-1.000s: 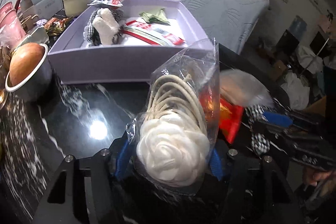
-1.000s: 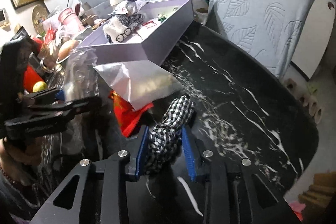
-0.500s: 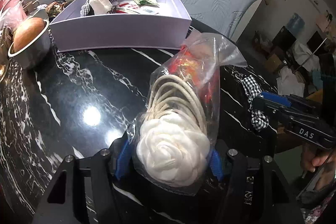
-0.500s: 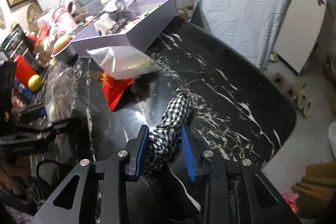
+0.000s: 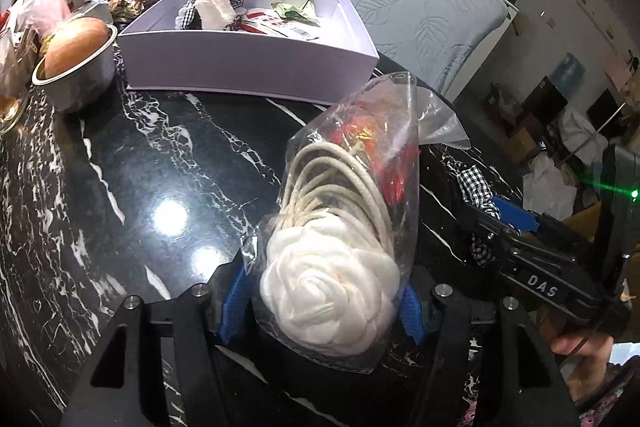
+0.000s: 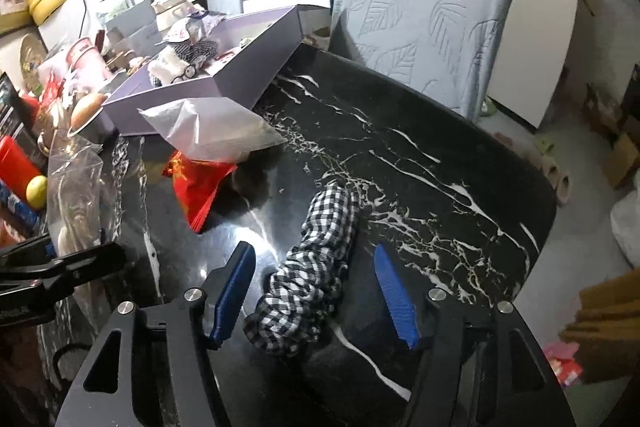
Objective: Organize soft objects
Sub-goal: 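Grasp the bagged white flower with the left tool while the right tool grasps the gingham cloth, then lift and carry the bagged flower and gingham cloth with both tools toward the box, then lower the bagged flower and gingham cloth into the box and open both tools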
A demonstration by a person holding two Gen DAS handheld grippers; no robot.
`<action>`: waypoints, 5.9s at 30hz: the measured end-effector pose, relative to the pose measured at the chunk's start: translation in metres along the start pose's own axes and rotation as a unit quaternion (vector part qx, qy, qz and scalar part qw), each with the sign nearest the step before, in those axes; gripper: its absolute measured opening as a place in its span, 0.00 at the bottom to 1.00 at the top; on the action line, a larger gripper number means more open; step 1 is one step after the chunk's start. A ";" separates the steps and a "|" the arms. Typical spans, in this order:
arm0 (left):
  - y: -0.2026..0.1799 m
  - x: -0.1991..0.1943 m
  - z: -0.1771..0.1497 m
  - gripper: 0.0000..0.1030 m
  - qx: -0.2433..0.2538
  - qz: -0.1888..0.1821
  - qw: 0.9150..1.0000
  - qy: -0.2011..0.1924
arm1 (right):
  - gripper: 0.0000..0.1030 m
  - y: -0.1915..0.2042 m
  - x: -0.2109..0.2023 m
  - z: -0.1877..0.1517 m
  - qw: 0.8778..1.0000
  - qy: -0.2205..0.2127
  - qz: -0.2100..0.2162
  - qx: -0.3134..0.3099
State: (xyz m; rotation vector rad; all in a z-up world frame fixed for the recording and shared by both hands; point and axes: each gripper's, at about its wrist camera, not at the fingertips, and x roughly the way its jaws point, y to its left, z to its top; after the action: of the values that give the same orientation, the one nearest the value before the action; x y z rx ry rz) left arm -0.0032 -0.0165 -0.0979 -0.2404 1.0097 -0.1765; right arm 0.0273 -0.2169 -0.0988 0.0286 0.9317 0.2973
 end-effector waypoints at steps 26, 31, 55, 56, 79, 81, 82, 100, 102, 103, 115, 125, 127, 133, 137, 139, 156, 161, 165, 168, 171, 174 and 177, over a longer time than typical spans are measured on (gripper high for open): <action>-0.012 -0.017 -0.025 0.60 -0.008 -0.001 1.000 -0.016 | 0.19 -0.012 -0.020 -0.014 1.000 -0.013 0.004 0.013; -0.019 -0.028 -0.033 0.60 -0.007 -0.003 1.000 -0.031 | 0.19 -0.008 -0.031 -0.020 0.999 -0.013 0.029 0.009; -0.035 -0.101 -0.007 0.60 0.010 0.012 0.989 -0.147 | 0.19 0.043 -0.090 -0.014 0.984 -0.045 0.149 -0.085; -0.035 -0.104 -0.004 0.60 0.011 0.012 0.988 -0.153 | 0.19 0.045 -0.091 -0.010 0.983 -0.048 0.152 -0.088; -0.037 -0.124 0.104 0.60 0.041 0.013 0.969 -0.245 | 0.19 0.069 -0.099 0.102 0.966 -0.136 0.180 -0.128; -0.037 -0.123 0.115 0.60 0.047 0.011 0.967 -0.251 | 0.19 0.069 -0.098 0.113 0.965 -0.144 0.180 -0.129; -0.038 -0.122 0.119 0.60 0.049 0.011 0.966 -0.254 | 0.19 0.069 -0.097 0.118 0.964 -0.147 0.180 -0.130; -0.017 -0.081 0.212 0.60 0.051 -0.006 0.963 -0.264 | 0.19 0.067 -0.051 0.211 0.958 -0.176 0.183 -0.133; -0.013 -0.074 0.219 0.60 0.052 0.002 0.963 -0.264 | 0.19 0.066 -0.042 0.220 0.958 -0.173 0.188 -0.134; -0.011 -0.069 0.224 0.60 0.053 0.006 0.964 -0.262 | 0.19 0.066 -0.038 0.223 0.958 -0.172 0.188 -0.134; 0.014 -0.005 0.256 0.60 0.045 0.029 0.977 -0.205 | 0.19 0.063 0.026 0.257 0.965 -0.141 0.184 -0.123; 0.030 0.036 0.261 0.60 0.041 0.084 0.983 -0.160 | 0.19 0.062 0.078 0.262 0.970 -0.098 0.192 -0.110; 0.031 0.047 0.260 0.60 0.045 0.094 0.984 -0.147 | 0.19 0.061 0.087 0.260 0.972 -0.089 0.191 -0.107; 0.037 0.074 0.260 0.60 0.041 0.084 0.990 -0.105 | 0.19 0.050 0.102 0.258 0.972 -0.068 0.204 -0.091; 0.034 0.083 0.258 0.60 0.054 0.105 0.988 -0.101 | 0.19 0.045 0.107 0.258 0.974 -0.063 0.199 -0.086; 0.034 0.089 0.258 0.60 0.056 0.111 0.988 -0.091 | 0.19 0.044 0.110 0.258 0.975 -0.059 0.198 -0.084; 0.042 0.132 0.252 0.61 0.044 0.151 0.987 0.002 | 0.20 0.052 0.129 0.250 0.979 -0.038 0.176 -0.095; 0.039 0.138 0.252 0.61 0.052 0.155 0.986 0.019 | 0.22 0.057 0.135 0.250 0.980 -0.023 0.170 -0.102; 0.043 0.140 0.253 0.62 0.045 0.150 0.987 0.027 | 0.22 0.059 0.140 0.251 0.981 -0.005 0.167 -0.103; 0.042 0.140 0.252 0.63 0.045 0.150 0.987 0.029 | 0.25 0.059 0.143 0.251 0.982 0.007 0.160 -0.100; 0.041 0.139 0.251 0.63 0.044 0.152 0.987 0.029 | 0.35 0.059 0.145 0.252 0.982 0.018 0.158 -0.100; 0.040 0.138 0.251 0.63 0.044 0.157 0.986 0.029 | 0.48 0.057 0.143 0.251 0.983 0.019 0.154 -0.099; 0.035 0.133 0.250 0.63 0.050 0.164 0.985 0.026 | 0.53 0.056 0.136 0.251 0.984 0.014 0.151 -0.097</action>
State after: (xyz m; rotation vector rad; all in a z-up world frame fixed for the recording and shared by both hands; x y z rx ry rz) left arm 0.2799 0.0128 -0.0886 0.0232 1.0737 0.0667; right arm 0.2894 -0.1013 -0.0466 -0.0128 0.9232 0.6707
